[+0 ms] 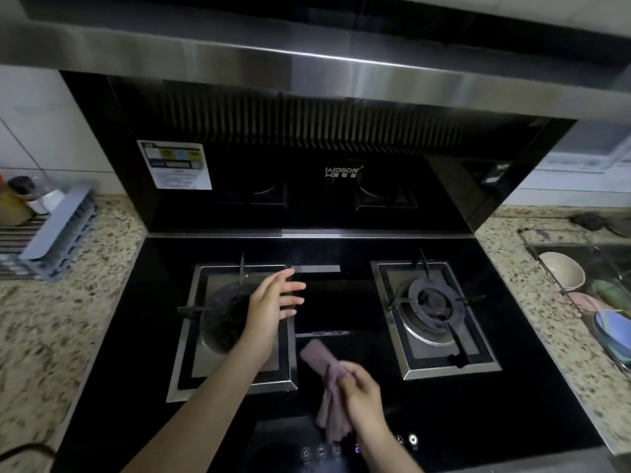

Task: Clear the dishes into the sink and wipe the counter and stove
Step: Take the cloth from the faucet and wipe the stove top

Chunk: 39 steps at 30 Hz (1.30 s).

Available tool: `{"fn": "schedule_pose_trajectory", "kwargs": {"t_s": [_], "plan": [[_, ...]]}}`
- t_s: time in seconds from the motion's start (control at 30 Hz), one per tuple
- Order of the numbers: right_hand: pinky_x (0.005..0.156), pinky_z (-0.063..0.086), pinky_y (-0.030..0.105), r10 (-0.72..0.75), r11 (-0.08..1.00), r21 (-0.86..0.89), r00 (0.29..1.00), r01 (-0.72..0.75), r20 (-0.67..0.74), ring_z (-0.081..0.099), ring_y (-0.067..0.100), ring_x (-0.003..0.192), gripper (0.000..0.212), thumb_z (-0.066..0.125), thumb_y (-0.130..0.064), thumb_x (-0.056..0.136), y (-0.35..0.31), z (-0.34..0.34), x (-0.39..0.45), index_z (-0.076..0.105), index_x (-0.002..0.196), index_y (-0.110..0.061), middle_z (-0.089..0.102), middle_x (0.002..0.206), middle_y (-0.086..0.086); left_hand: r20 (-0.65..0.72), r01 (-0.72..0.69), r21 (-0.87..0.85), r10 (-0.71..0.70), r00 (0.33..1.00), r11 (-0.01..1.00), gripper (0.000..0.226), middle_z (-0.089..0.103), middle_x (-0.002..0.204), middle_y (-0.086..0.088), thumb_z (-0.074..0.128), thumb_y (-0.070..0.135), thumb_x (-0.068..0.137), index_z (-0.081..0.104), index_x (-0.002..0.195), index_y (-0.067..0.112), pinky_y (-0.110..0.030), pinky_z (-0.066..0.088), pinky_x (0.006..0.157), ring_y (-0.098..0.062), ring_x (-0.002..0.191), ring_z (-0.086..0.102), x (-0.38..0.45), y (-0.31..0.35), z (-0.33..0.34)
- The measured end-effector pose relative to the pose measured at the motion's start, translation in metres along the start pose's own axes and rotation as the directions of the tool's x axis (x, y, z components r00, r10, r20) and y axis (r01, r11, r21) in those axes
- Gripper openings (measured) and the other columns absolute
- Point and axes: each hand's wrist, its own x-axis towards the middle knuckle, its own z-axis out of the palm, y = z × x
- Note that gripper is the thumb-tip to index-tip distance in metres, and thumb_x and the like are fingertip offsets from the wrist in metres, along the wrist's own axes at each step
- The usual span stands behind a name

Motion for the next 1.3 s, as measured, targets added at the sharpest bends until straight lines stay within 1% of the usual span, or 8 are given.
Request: {"fn": "schedule_pose_trajectory", "kwargs": {"t_s": [0.17,0.27,0.43,0.7,0.9,1.07,1.2,1.3], "plan": [[0.077,0.05,0.021,0.023,0.975,0.22,1.0,-0.026,0.016,0.063,0.021,0.087,0.021,0.046,-0.001,0.094,-0.061,-0.007,0.064,0.066,0.094,-0.007,0.069,0.094,0.011,-0.079,-0.009,-0.009,0.009,0.997,1.0,0.026,0.07,0.096,-0.002,0.04,0.026,0.098,0.06,0.113,0.019,-0.025,0.05,0.067,-0.016,0.077,0.064,0.025,0.016,0.012],[0.067,0.045,0.007,-0.211,0.972,0.085,0.972,0.219,-0.101,0.057,0.014,0.077,0.02,0.046,0.004,0.092,-0.11,-0.006,0.116,0.062,0.092,-0.008,0.063,0.084,0.005,-0.118,-0.028,0.0,0.027,0.993,1.0,0.026,0.069,0.096,-0.001,0.039,0.025,0.099,0.058,0.115,0.019,-0.028,0.05,0.072,-0.017,0.08,0.065,0.039,0.026,0.016],[0.075,0.04,0.023,-0.445,0.865,-0.293,0.893,0.408,-0.07,0.058,0.017,0.084,0.016,0.049,-0.007,0.089,-0.14,-0.014,0.201,0.063,0.096,-0.012,0.065,0.09,0.001,-0.219,-0.012,-0.012,0.009,0.976,1.0,0.024,0.07,0.098,-0.001,0.041,0.023,0.097,0.061,0.11,0.021,-0.035,0.051,0.082,-0.02,0.085,0.065,0.049,0.029,0.015],[0.086,0.043,0.029,-0.313,0.442,-0.683,0.814,0.581,0.489,0.058,0.03,0.102,0.016,0.055,-0.007,0.084,-0.093,-0.017,0.255,0.068,0.093,-0.011,0.064,0.107,0.008,-0.287,-0.014,-0.002,0.013,0.958,1.0,0.027,0.071,0.097,-0.003,0.039,0.021,0.098,0.065,0.105,0.019,-0.028,0.051,0.074,-0.017,0.081,0.065,0.054,0.01,0.006],[0.096,0.041,0.024,-0.263,0.444,-0.577,0.715,0.686,0.648,0.057,0.02,0.109,0.019,0.059,-0.005,0.079,-0.079,-0.018,0.219,0.072,0.091,-0.014,0.065,0.112,0.003,-0.259,-0.009,0.002,0.009,0.966,1.0,0.027,0.07,0.096,-0.001,0.039,0.02,0.097,0.065,0.099,0.022,-0.028,0.049,0.075,-0.013,0.079,0.064,0.046,0.004,0.015],[0.094,0.026,-0.003,-0.305,0.522,-0.467,0.667,0.714,0.679,0.058,0.012,0.105,0.018,0.059,0.0,0.072,-0.057,-0.024,0.168,0.073,0.082,-0.007,0.068,0.104,0.009,-0.224,-0.004,0.024,0.009,0.974,1.0,0.027,0.071,0.098,-0.004,0.04,0.018,0.096,0.065,0.106,0.016,-0.03,0.05,0.074,-0.016,0.08,0.064,0.034,0.002,0.014],[0.097,0.023,-0.004,-0.342,0.581,-0.404,0.663,0.706,0.666,0.044,-0.022,0.106,0.019,0.058,-0.006,0.07,-0.029,-0.035,0.114,0.075,0.078,-0.011,0.067,0.103,0.0,-0.187,0.011,0.034,-0.004,0.982,0.999,0.027,0.07,0.096,-0.003,0.039,0.02,0.097,0.062,0.109,0.012,-0.027,0.049,0.07,-0.017,0.077,0.063,0.011,-0.002,0.01],[0.101,0.025,0.001,-0.351,0.61,-0.383,0.67,0.694,0.654,0.048,-0.021,0.108,0.021,0.055,-0.016,0.068,-0.005,-0.045,0.079,0.074,0.077,-0.018,0.067,0.103,-0.01,-0.167,0.021,0.026,-0.017,0.986,0.999,0.028,0.069,0.094,-0.002,0.038,0.02,0.098,0.061,0.109,0.011,-0.026,0.048,0.067,-0.016,0.074,0.063,-0.005,-0.011,0.003]]}}
